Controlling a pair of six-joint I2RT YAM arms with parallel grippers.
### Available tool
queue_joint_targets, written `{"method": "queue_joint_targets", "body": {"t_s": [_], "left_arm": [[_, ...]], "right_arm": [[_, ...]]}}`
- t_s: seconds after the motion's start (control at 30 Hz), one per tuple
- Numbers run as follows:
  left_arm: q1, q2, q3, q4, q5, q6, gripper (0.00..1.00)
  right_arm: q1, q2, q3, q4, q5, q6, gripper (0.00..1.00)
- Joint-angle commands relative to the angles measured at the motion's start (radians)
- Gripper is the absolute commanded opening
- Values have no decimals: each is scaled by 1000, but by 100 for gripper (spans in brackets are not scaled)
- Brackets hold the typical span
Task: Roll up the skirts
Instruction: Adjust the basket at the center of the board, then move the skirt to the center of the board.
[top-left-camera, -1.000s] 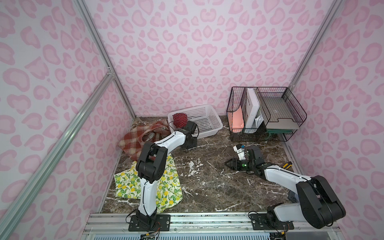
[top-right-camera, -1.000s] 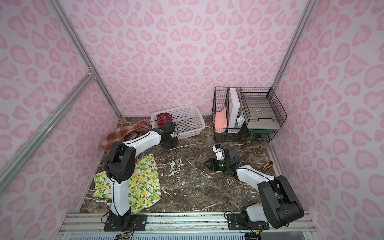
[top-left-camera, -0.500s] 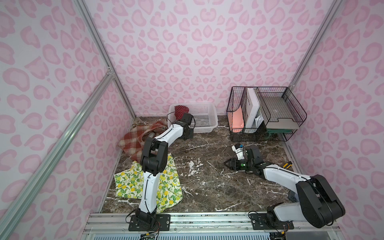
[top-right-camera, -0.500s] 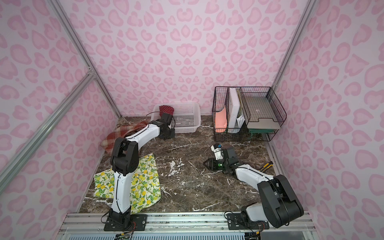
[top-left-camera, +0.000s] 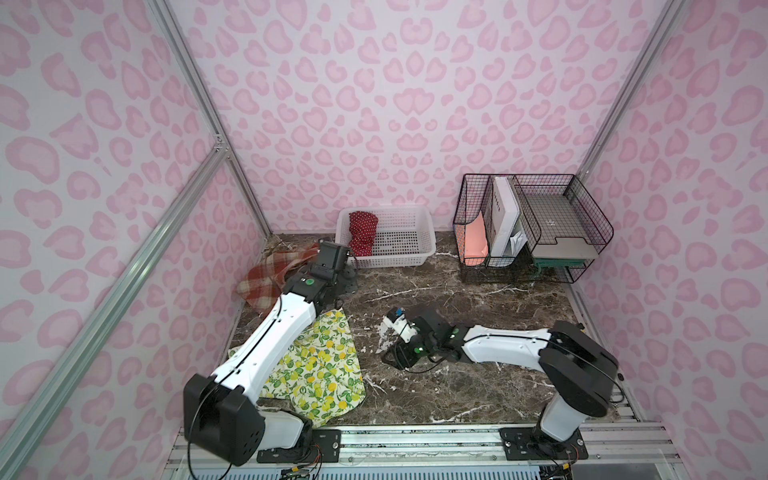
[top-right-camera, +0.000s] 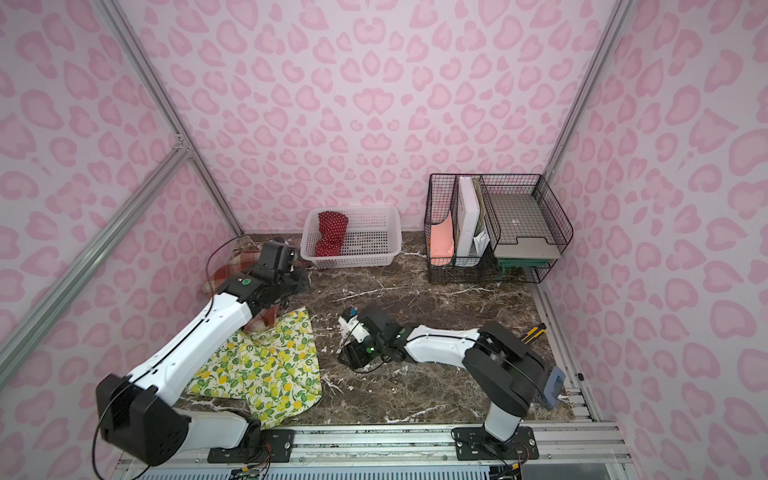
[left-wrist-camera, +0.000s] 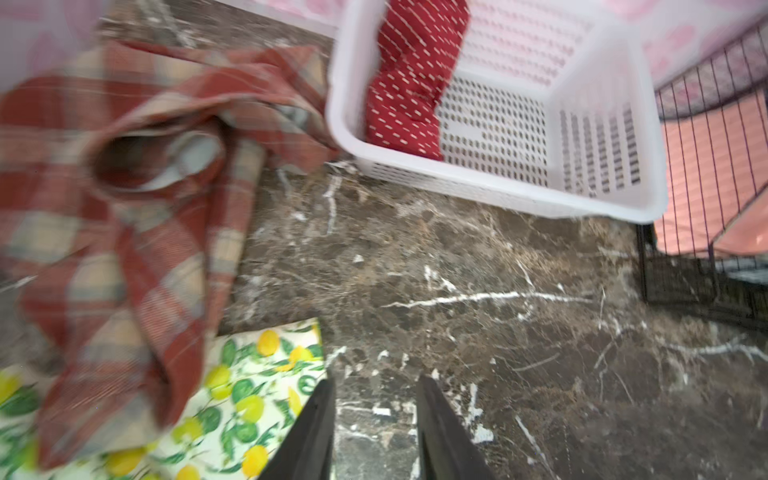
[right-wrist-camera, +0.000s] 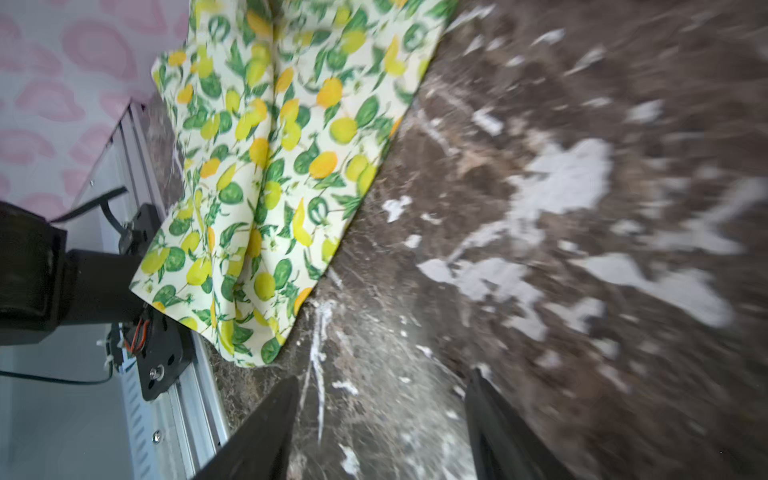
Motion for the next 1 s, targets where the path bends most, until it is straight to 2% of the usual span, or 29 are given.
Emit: {"method": "queue_joint_targets", "body": {"t_s": [0.0, 0.17, 0.27, 0.37, 0.53, 0.63, 0.8, 0.97], "left_arm": [[16, -143, -58, -130, -126, -100, 53], [28, -343, -129, -196, -219, -53, 54], [32, -420, -165, -201, -255, -42, 55], [32, -463, -195, -181, -255, -28, 55], [32, -459, -208, -160, -220, -22, 53], [32, -443, -206, -159, -189, -38, 52], [32, -405, -196, -182, -115, -87, 48], [32, -359, -202, -166, -46, -110, 45]], "right_arm": [[63, 121, 97, -9, 14, 11, 70], [131, 278, 242, -60, 41, 37, 71], [145, 334, 294, -124, 102, 69, 67], [149, 355, 306, -153, 140, 81, 53], [153, 358, 329, -177, 188, 84, 14], [151, 313, 309, -170, 242, 92, 0], [100, 239, 224, -143, 267, 122, 0], [16, 90, 36, -134, 302, 156, 0]]}}
